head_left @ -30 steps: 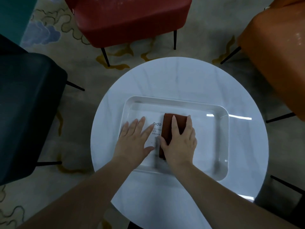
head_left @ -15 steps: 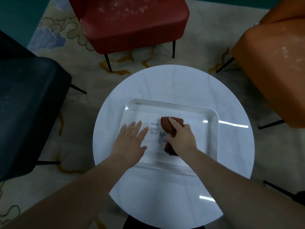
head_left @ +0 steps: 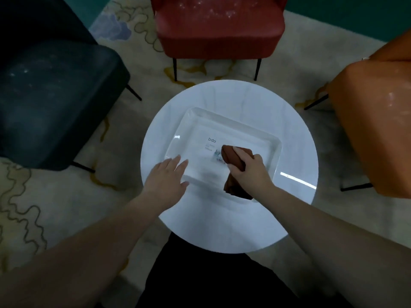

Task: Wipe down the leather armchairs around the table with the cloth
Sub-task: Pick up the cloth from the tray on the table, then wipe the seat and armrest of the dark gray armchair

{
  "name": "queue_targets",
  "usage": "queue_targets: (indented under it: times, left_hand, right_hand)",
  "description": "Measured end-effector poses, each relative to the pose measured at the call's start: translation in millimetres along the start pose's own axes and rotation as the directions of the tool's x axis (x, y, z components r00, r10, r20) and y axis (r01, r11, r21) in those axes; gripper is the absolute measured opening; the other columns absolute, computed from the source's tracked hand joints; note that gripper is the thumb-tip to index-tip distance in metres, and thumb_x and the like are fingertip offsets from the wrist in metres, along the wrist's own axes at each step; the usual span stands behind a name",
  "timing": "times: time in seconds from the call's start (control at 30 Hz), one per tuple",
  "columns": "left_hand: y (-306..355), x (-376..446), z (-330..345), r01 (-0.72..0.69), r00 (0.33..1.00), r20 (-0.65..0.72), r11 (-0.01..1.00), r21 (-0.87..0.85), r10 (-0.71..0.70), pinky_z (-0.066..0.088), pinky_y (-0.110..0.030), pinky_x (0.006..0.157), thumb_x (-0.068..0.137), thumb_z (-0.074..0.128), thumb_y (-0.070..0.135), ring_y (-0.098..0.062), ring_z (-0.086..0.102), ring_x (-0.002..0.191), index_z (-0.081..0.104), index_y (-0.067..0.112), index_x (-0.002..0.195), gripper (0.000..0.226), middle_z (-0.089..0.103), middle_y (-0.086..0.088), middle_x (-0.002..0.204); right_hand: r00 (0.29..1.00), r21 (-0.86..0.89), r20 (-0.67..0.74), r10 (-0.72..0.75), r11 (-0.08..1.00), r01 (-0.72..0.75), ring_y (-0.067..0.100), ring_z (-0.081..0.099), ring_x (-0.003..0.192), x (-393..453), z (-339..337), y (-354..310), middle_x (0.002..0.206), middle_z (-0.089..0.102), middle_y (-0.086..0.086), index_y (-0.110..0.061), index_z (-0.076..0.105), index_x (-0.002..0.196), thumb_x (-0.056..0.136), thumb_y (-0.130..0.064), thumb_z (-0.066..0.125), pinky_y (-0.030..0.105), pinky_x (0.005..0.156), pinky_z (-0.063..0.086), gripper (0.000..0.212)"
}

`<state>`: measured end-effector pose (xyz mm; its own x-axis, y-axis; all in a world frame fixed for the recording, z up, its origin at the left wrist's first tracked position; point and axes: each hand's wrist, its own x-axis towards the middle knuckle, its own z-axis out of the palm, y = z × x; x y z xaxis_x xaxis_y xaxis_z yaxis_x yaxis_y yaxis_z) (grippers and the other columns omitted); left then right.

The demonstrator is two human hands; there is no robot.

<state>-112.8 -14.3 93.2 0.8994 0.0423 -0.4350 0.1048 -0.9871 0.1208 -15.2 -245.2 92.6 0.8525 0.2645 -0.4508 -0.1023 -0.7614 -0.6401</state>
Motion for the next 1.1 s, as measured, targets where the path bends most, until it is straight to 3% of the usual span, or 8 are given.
queue_targets:
  times: [0.3,0.5,0.63,0.9,1.1]
  left_hand:
    - [10,-121,25,0.31,0.945,-0.067,0.942,-0.132,-0.321,0.01,-0.04,0.119,0.096,0.035,0.05,-0.021,0.008,0.147,0.013,0.025,0.153,0.066,0.012,-0.001,0.16]
    - [4,-199,46,0.471,0.867,-0.071,0.857,-0.208,-0.493,0.011,-0.04,0.119,0.094,0.039,0.045,-0.02,0.011,0.146,0.017,0.024,0.152,0.066,0.015,0.0,0.16]
    - [6,-251,69,0.545,0.816,-0.066,0.802,-0.245,-0.575,0.008,-0.039,0.118,0.094,0.039,0.047,-0.021,0.012,0.146,0.017,0.025,0.152,0.066,0.015,0.0,0.16]
    - [17,-378,121,0.696,0.67,-0.021,0.638,-0.329,-0.742,0.008,-0.04,0.118,0.093,0.038,0.049,-0.021,0.011,0.146,0.014,0.026,0.152,0.068,0.013,0.0,0.16]
    - [23,-461,151,0.785,0.541,0.014,0.499,-0.367,-0.841,0.006,-0.04,0.119,0.095,0.038,0.05,-0.02,0.008,0.147,0.012,0.027,0.152,0.067,0.011,0.001,0.16]
  right_hand:
    - [0.944,-0.111,0.238,-0.228,0.959,0.259,0.017,0.053,0.105,-38,19,-30,0.127,0.037,0.002,-0.048,0.037,0.142,0.09,-0.025,0.056,0.022,0.087,0.036,0.06]
    - [0.863,-0.122,0.363,-0.352,0.9,0.419,0.011,0.053,0.094,-81,53,-57,0.117,0.039,-0.001,-0.052,0.038,0.139,0.084,-0.028,0.06,0.02,0.084,0.036,0.064]
    - [0.808,-0.121,0.421,-0.413,0.857,0.501,0.012,0.052,0.099,-114,77,-72,0.117,0.041,-0.001,-0.051,0.041,0.138,0.083,-0.027,0.063,0.021,0.088,0.036,0.063]
    - [0.677,-0.174,0.566,-0.47,0.735,0.656,0.02,0.052,0.1,-196,137,-89,0.113,0.041,0.002,-0.05,0.04,0.14,0.081,-0.029,0.065,0.025,0.086,0.038,0.067]
    - [0.549,-0.159,0.676,-0.492,0.63,0.76,0.026,0.052,0.111,-252,184,-111,0.131,0.039,0.007,-0.05,0.038,0.141,0.084,-0.032,0.063,0.03,0.096,0.041,0.064]
